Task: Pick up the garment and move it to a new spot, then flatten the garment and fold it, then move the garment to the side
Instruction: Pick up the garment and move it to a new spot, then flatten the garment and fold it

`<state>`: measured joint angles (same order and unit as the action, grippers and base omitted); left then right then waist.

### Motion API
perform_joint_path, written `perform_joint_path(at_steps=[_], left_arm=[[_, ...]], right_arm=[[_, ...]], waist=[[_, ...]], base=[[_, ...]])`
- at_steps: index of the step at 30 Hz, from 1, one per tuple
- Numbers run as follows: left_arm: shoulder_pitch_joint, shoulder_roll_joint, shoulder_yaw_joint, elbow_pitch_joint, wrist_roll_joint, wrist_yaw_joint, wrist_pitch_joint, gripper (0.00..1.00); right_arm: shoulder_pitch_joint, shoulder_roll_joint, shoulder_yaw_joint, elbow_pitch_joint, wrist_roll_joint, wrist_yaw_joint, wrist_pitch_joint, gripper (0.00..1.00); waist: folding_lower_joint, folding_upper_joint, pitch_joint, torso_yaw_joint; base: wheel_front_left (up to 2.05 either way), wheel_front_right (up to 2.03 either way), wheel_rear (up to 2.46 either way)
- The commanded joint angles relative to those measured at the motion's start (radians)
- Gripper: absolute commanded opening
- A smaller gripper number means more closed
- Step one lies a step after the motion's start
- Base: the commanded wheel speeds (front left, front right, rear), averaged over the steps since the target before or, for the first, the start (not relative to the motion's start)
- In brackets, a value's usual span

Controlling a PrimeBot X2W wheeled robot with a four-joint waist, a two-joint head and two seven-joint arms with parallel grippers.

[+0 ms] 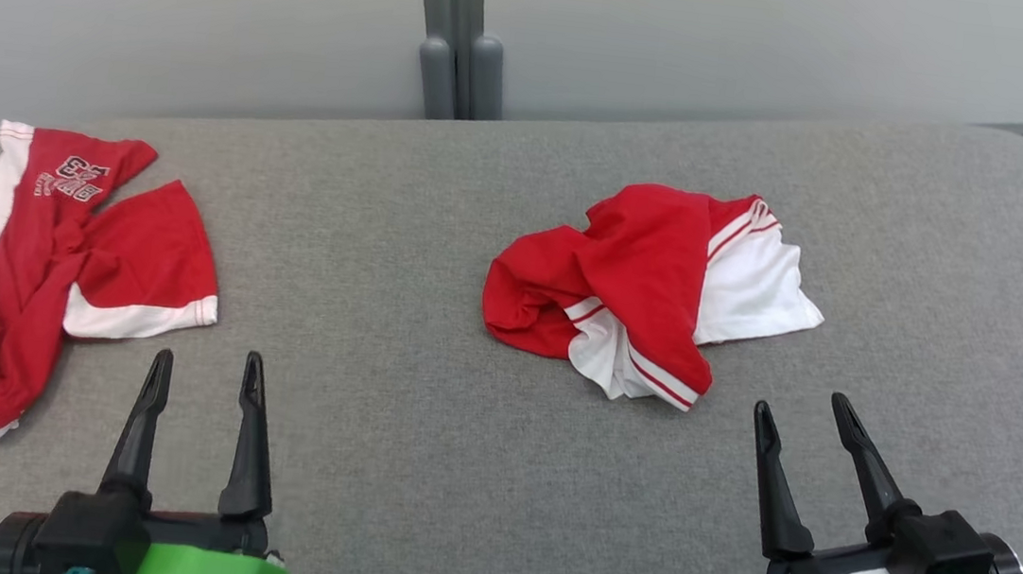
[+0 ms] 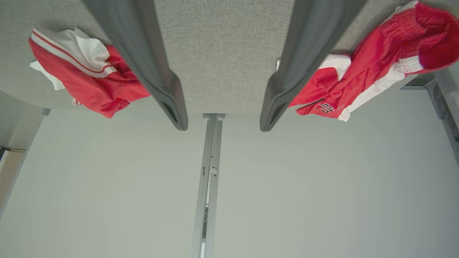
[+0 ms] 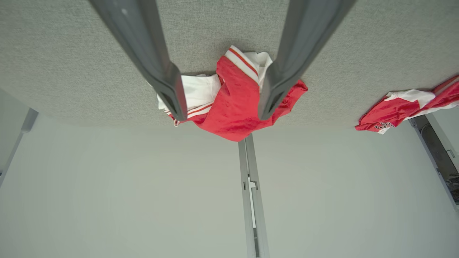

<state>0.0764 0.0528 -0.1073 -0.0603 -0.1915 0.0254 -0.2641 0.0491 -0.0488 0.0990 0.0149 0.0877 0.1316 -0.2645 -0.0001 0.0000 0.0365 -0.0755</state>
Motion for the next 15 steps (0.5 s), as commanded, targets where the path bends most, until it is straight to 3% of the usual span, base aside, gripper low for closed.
perform_joint_path(at_steps=[1,15], left_arm=[[0.031,-0.001,0.002,-0.014,0.02,-0.012,0.0,1.0],[0.104,-0.002,-0.061,-0.006,0.009,-0.006,0.0,1.0]], right_arm=[[0.026,-0.003,-0.004,-0.001,0.006,-0.002,0.0,1.0],[0.038,-0.003,-0.025,0.023,0.008,-0.002,0.0,1.0]], waist=[[0.0001,0.0,-0.06,0.051],[0.0001,0.0,-0.077,0.038]], base=[[0.0,0.0,0.0],[0.0,0.0,0.0]])
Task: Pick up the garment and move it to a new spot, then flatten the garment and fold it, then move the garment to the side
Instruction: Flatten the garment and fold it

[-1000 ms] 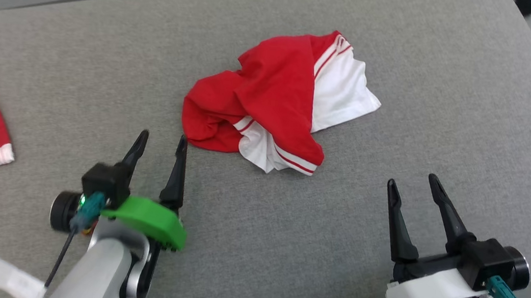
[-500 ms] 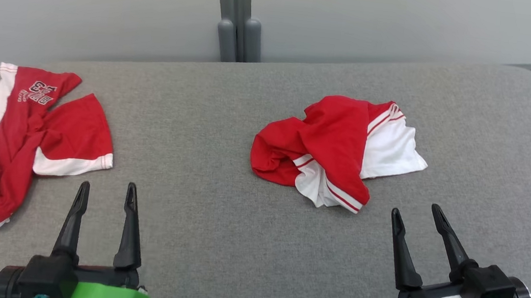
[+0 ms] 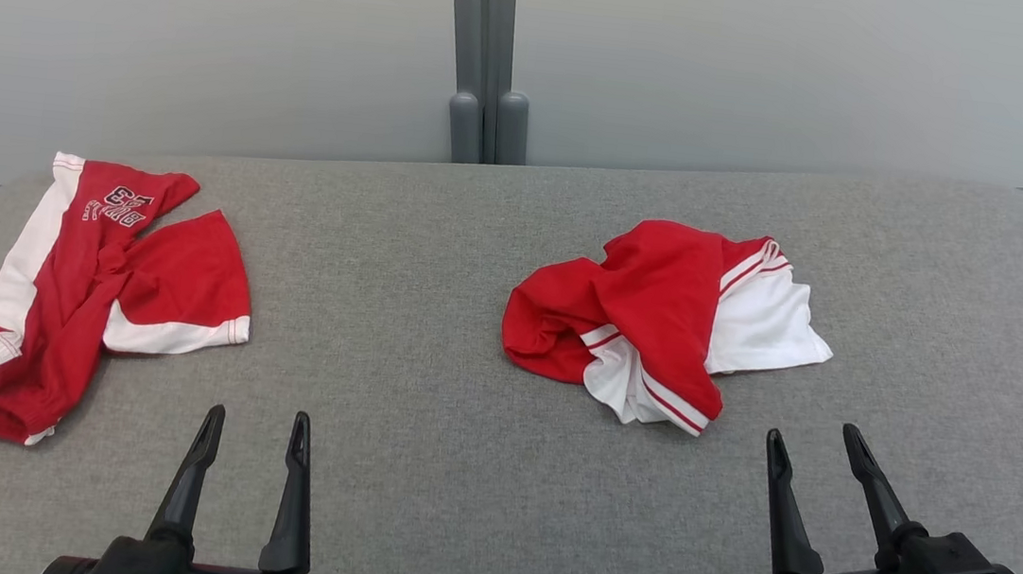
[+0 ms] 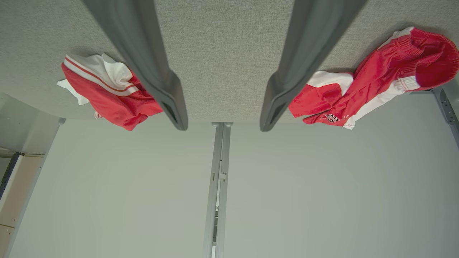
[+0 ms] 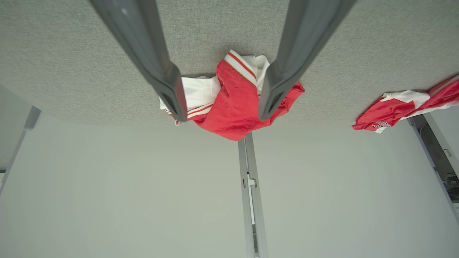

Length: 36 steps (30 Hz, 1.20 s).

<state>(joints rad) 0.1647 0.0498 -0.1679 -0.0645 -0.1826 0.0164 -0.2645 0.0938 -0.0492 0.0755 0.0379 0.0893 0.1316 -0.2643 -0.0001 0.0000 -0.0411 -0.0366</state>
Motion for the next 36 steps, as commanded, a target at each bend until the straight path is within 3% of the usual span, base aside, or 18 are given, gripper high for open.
perform_joint_path(at_steps=[1,36], left_arm=[[0.015,0.001,-0.004,-0.003,0.002,0.005,0.0,1.0],[0.003,0.001,-0.052,0.016,0.04,-0.002,0.0,1.0]], right_arm=[[-0.008,-0.002,-0.002,-0.001,0.007,-0.002,0.0,1.0],[-0.002,-0.002,0.006,-0.048,0.005,-0.002,0.0,1.0]], waist=[[0.0001,0.0,0.001,-0.001],[0.0001,0.0,0.004,0.029]], base=[[0.0,0.0,0.0],[0.0,0.0,0.0]])
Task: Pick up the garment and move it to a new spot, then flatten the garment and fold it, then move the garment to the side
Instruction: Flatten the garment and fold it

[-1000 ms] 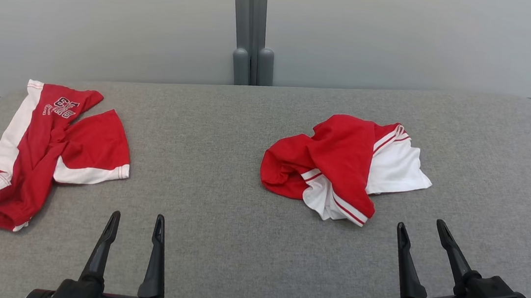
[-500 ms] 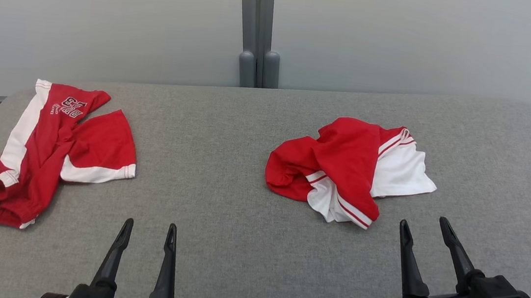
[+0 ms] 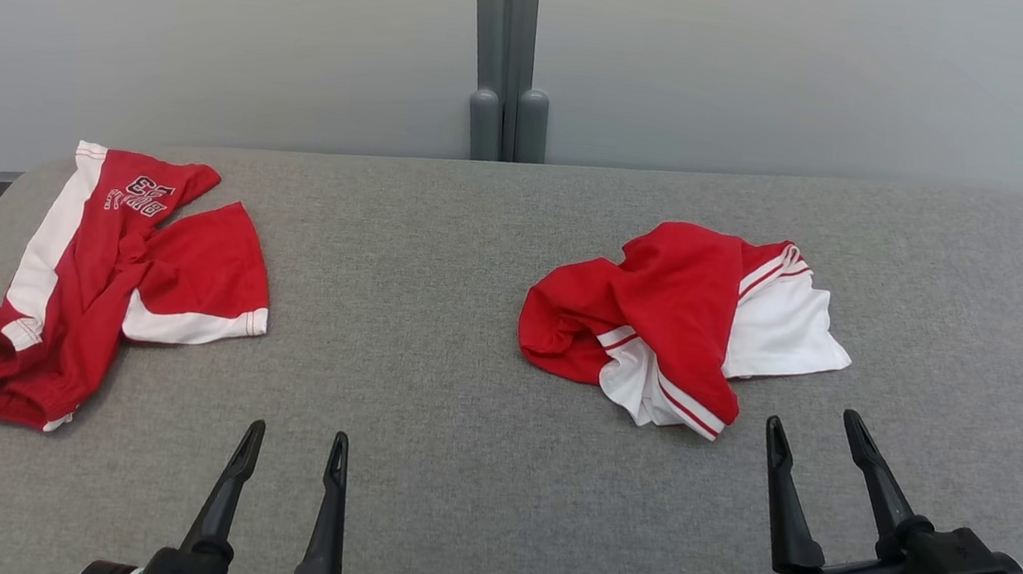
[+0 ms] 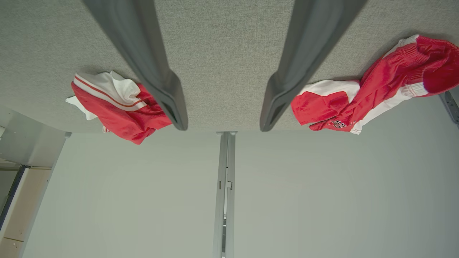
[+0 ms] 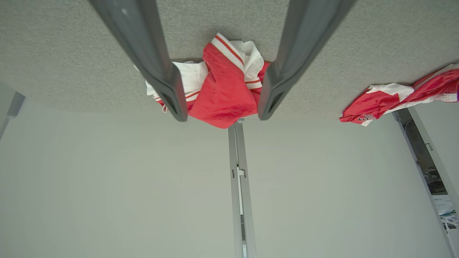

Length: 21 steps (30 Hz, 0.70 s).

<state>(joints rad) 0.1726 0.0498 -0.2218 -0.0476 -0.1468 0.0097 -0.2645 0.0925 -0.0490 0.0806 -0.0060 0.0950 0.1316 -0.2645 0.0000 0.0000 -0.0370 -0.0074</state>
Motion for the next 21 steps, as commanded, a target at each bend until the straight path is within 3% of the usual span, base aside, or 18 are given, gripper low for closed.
perform_joint_path(at_steps=[1,21], left_arm=[[-0.006,0.001,0.002,-0.001,0.004,0.005,0.0,1.0],[-0.012,0.001,-0.006,-0.005,0.025,-0.003,0.0,1.0]], right_arm=[[-0.001,-0.003,0.0,-0.005,-0.001,-0.002,0.0,1.0],[0.0,-0.003,-0.005,0.003,0.015,-0.002,0.0,1.0]], waist=[[0.0,0.0,0.0,0.0],[0.0,0.0,0.008,0.002]], base=[[0.0,0.0,0.0],[0.0,0.0,0.0]])
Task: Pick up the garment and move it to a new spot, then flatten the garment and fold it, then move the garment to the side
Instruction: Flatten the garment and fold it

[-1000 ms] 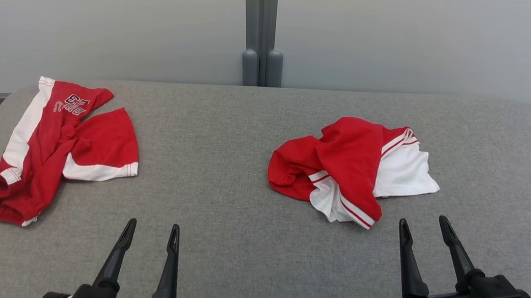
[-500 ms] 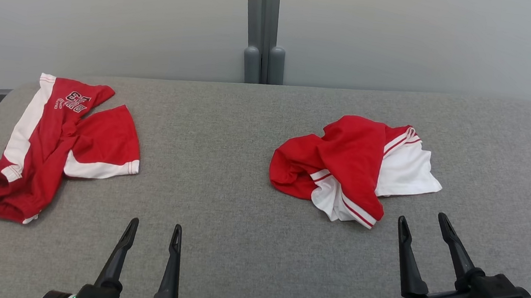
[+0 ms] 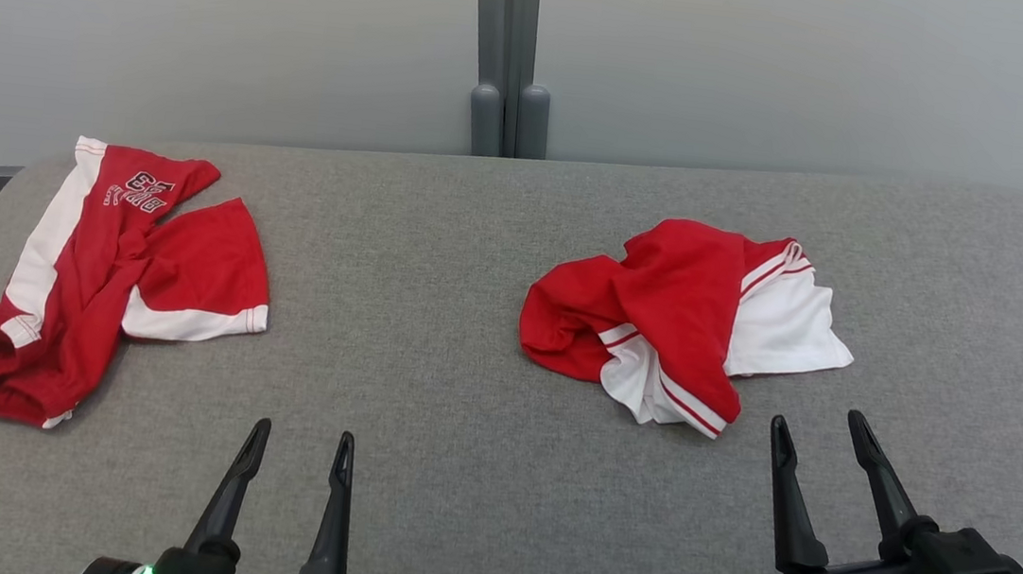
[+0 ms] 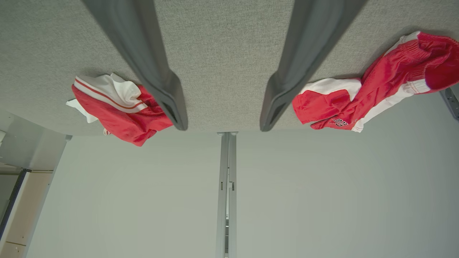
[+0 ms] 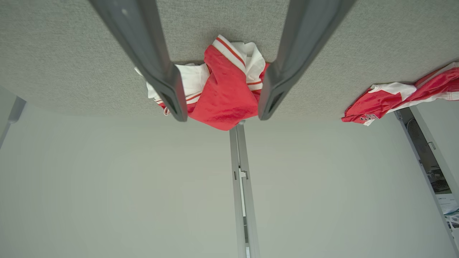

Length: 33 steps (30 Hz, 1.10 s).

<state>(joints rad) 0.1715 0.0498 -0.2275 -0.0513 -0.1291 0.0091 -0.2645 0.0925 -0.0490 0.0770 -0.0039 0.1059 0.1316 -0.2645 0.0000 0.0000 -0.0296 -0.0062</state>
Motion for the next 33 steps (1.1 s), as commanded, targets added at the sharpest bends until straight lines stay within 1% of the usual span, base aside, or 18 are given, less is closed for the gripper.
perform_joint_path(at_steps=[1,2,5,9,12,14,17,19,24,27,29,33], left_arm=[[-0.011,0.001,-0.001,-0.002,0.008,-0.005,0.0,1.0],[-0.012,0.001,-0.003,-0.002,0.008,-0.01,0.0,1.0],[-0.026,0.001,-0.024,0.006,0.029,-0.052,0.0,1.0],[-0.073,0.002,-0.076,0.028,0.072,-0.098,0.0,1.0],[-0.139,0.004,-0.137,0.054,0.105,-0.124,0.0,1.0],[-0.211,0.031,-0.209,0.074,0.142,-0.133,0.0,1.0],[-0.32,0.059,-0.316,0.132,0.177,-0.139,0.0,1.0],[-0.403,0.071,-0.377,0.169,0.181,-0.139,0.0,1.0],[-0.594,0.094,-0.571,0.311,0.12,-0.14,0.0,1.0],[-0.696,0.091,-0.668,0.403,0.101,-0.14,0.0,1.0],[-0.754,0.095,-0.714,0.45,0.135,-0.14,0.0,1.0],[-0.818,0.074,-0.759,0.521,0.128,-0.14,0.0,1.0]], right_arm=[[-0.001,-0.002,-0.002,0.001,0.004,-0.002,0.0,1.0],[-0.001,-0.002,-0.001,0.002,0.005,-0.002,0.0,1.0],[-0.004,-0.003,-0.005,0.004,0.006,-0.002,0.0,1.0],[-0.018,-0.003,-0.025,0.004,-0.006,-0.002,0.0,1.0],[-0.039,-0.002,-0.053,-0.007,-0.011,-0.002,0.0,1.0],[-0.066,-0.003,-0.07,-0.017,-0.008,-0.002,0.0,1.0],[-0.1,-0.002,-0.092,-0.024,-0.007,-0.002,0.0,1.0],[-0.125,-0.002,-0.104,-0.027,0.0,-0.002,0.0,1.0],[-0.167,-0.001,-0.116,-0.016,0.027,-0.002,0.0,1.0],[-0.184,-0.002,-0.115,-0.004,0.043,-0.002,0.0,1.0],[-0.19,-0.001,-0.109,0.002,0.051,-0.002,0.0,1.0],[-0.198,-0.001,-0.094,0.008,0.059,-0.002,0.0,1.0]], waist=[[0.0,0.0,0.002,0.0],[0.0,0.0,0.004,0.0],[0.0,0.0,0.015,-0.004],[0.0,0.0,0.048,-0.024],[0.0,0.0,0.098,-0.054],[0.0,0.0,0.149,-0.077],[0.0,0.0,0.215,-0.107],[0.0,0.0,0.261,-0.132],[0.0,0.0,0.34,-0.193],[0.0,0.0,0.369,-0.233],[0.0,0.0,0.382,-0.256],[0.0,0.0,0.405,-0.283]], base=[[0.0,0.0,0.0],[0.0,0.0,0.0],[0.0,0.0,0.0],[0.0,0.0,0.0],[0.0,0.0,0.0],[0.0,0.0,0.0],[0.0,0.0,0.0],[0.0,0.0,0.0],[0.0,0.0,0.0],[0.0,0.0,0.0],[0.0,0.0,0.0],[0.0,0.0,0.0]])
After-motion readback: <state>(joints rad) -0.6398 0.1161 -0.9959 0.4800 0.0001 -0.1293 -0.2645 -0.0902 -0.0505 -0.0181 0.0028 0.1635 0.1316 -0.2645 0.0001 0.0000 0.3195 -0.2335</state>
